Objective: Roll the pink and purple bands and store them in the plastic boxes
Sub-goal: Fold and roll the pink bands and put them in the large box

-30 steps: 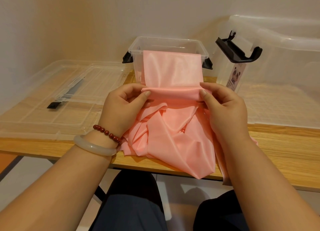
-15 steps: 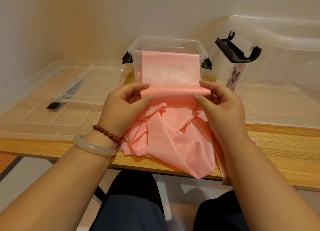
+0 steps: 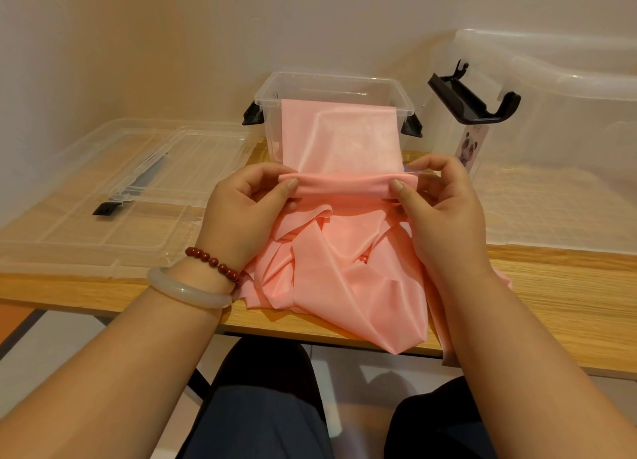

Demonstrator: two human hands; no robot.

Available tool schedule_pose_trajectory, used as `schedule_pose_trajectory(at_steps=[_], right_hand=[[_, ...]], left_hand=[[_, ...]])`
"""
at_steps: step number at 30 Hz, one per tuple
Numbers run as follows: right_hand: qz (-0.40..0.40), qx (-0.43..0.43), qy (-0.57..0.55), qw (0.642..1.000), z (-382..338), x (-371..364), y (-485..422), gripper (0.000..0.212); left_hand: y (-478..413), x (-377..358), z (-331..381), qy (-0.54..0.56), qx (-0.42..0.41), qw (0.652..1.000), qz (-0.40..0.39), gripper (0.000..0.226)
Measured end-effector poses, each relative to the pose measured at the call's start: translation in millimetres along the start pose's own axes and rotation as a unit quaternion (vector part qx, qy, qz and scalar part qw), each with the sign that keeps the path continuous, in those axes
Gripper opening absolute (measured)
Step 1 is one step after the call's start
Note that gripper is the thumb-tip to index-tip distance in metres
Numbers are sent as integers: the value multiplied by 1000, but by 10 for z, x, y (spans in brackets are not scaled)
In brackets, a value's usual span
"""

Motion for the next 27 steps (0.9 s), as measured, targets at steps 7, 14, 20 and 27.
schedule_pose_trajectory(at_steps=[7, 14, 20, 27], right_hand=[[-8, 0, -31, 999, -9, 15, 12, 21], [7, -5, -33, 999, -8, 30, 5, 15], [-4, -8, -40, 999, -28, 6, 11, 4], [-4, 1, -45, 999, -42, 8, 20, 16]], left_hand=[[10, 6, 15, 7, -1, 1000, -5, 20], [29, 26, 21, -15, -13, 1000, -7, 21], [21, 16, 16, 4, -7, 1000, 15, 13], [-8, 29, -29, 5, -15, 1000, 24, 16]])
Point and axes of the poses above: each hand's wrist, its own y-axis away from the middle knuckle, its own x-axis out of the back of the hand, z = x × y, the point moved 1 cm from there along -y, towards the middle knuckle, and after that the axes turned 9 degrees about -z, right-handed, at the moved point
